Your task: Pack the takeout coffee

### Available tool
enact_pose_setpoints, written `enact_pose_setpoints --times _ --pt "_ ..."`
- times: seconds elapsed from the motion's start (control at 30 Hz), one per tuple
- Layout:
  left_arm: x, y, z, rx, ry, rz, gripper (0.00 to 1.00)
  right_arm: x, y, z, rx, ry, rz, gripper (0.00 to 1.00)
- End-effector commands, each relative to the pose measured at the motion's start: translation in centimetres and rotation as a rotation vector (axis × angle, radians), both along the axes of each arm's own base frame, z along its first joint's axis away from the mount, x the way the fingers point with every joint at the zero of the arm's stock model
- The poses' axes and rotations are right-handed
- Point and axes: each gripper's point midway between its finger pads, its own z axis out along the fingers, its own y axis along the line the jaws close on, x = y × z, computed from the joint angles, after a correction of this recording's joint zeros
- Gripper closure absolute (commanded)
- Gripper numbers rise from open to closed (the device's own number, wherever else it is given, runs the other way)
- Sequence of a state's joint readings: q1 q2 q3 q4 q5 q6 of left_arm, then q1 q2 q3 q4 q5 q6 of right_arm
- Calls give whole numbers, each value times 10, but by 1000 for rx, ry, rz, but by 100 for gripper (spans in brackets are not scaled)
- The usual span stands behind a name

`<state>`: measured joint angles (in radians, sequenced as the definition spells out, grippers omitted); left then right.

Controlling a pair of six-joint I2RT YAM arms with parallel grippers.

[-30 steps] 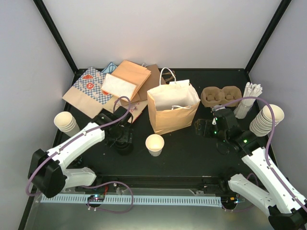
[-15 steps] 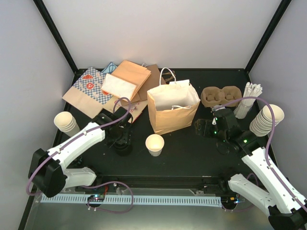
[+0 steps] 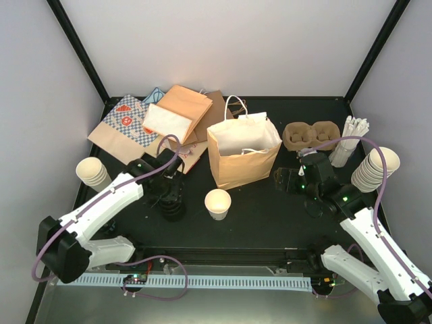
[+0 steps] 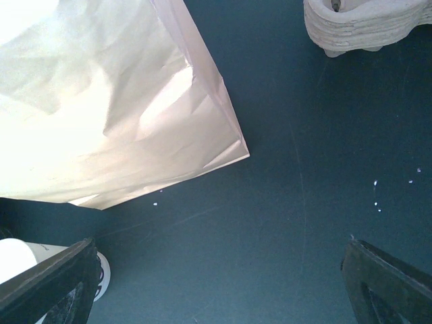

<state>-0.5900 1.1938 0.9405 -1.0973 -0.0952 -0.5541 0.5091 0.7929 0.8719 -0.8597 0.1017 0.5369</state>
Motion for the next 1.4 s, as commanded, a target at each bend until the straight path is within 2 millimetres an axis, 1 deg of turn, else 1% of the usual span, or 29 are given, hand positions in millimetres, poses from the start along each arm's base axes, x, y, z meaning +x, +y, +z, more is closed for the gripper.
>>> enact_pose_setpoints --times 0.0,0.17,0.27,0.33,0.4,0.5,0.57,0.63,0.73,0.8,0.9,1.0,1.23,1.27,1.37 --pt "-1 -3 23 -44 -30 -8 29 2 1 1 6 -8 3 0" --pt "-3 -4 26 -61 -30 -14 30 2 2 1 7 -7 6 0" --pt "-4 -5 32 -77 -43 -17 30 1 1 1 8 -7 6 0" --pt "-6 -10 37 -107 -41 -29 31 1 1 1 8 -8 5 0" --pt "-9 -24 47 -185 -46 -72 33 0 1 2 11 -10 6 0" --pt "-16 -54 63 -321 -73 -160 33 1 1 3 13 -13 5 0" --pt "-20 -73 72 -373 -100 -215 33 1 2 3 18 -13 6 0" --pt "-25 -92 78 -406 -120 -265 33 0 4 2 26 -7 14 0" --pt "-30 -122 81 -437 -148 -340 33 -1 8 1 40 1 29 0" --pt "-31 -136 81 -430 -171 -375 33 -2 10 0 45 6 38 0" --pt "-25 -146 83 -369 -247 -401 33 -3 10 0 45 7 42 0" --pt "-22 -154 82 -338 -284 -433 32 -4 10 1 45 4 46 0" --pt "-17 -162 69 -250 -275 -460 32 -6 14 0 52 10 76 0" --pt "-16 -164 61 -223 -257 -460 32 -6 14 0 52 11 76 0" --pt "-15 -168 59 -204 -258 -477 32 -5 15 0 49 10 81 0"
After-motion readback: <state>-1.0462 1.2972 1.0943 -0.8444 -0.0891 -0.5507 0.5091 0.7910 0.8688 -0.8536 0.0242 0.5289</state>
